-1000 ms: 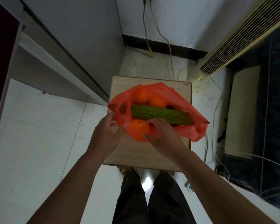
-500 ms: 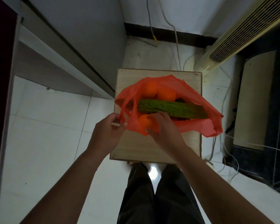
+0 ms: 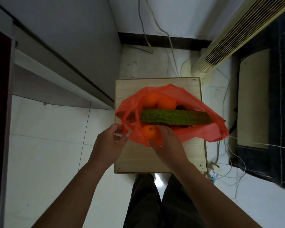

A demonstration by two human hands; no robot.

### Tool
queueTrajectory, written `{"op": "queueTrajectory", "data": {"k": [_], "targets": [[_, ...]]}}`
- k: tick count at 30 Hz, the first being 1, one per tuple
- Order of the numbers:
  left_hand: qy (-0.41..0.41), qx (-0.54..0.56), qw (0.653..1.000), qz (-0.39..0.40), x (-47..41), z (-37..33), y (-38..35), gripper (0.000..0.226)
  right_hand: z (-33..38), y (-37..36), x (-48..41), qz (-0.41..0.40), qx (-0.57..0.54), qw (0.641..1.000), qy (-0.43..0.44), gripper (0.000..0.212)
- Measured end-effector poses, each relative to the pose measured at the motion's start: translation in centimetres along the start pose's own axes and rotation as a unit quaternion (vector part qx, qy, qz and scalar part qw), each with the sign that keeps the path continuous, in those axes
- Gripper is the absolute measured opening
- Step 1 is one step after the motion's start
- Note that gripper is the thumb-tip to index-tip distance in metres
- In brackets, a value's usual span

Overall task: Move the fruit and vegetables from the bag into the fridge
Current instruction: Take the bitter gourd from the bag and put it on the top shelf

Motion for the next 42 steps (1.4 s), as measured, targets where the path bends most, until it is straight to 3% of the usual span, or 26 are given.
{"op": "queueTrajectory", "data": {"k": [4,9,18,21,25,29,32,38,42], "targets": [[-0.012,0.012,1.000,-0.007,-0.1,-0.3,0.3,0.017,0.2,0.6,0.4,-0.010,-0.007,1.000,0.010,0.057],[-0.038,0.031,0.998,-0.033,-0.2,-2.2,0.6,0.038,0.5,4.1,1.7,-0.067,-0.021,0.997,0.032,0.058],[-0.151,0.001,0.980,-0.129,0.3,-8.8,1.3,0.045,1.0,10.6,1.0,-0.135,-0.066,0.988,0.041,0.060],[-0.157,0.030,0.986,-0.056,0.4,-10.6,-0.4,0.046,1.4,11.5,1.0,-0.130,-0.077,0.987,0.049,0.061],[-0.101,0.071,0.990,0.068,0.1,-11.1,-3.4,0.057,1.5,11.6,1.1,-0.115,-0.076,0.989,0.059,0.061],[-0.064,0.102,0.988,0.096,-0.4,-10.3,-4.5,0.068,1.5,11.6,0.7,-0.091,-0.074,0.992,0.055,0.062],[-0.070,0.092,0.991,0.072,-0.5,-10.0,-3.9,0.070,1.6,12.0,0.1,-0.047,-0.050,0.995,0.069,0.065],[-0.129,0.082,0.986,-0.063,-1.2,-9.6,0.8,0.067,0.7,14.2,-2.6,-0.011,0.023,0.997,0.075,0.063],[-0.128,0.077,0.985,-0.085,-2.4,-8.7,1.6,0.070,0.4,13.2,-4.6,0.053,0.052,0.993,0.093,0.062]]}}
Point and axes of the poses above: each hand's wrist, its own x-axis away from the middle knuckle, its own y-axis out of the back of the hand, z = x × y, the point moved 3 cm from there along -x, towards the middle knuckle, and after that the axes turned 2 degrees about x, right-handed, at the moved point
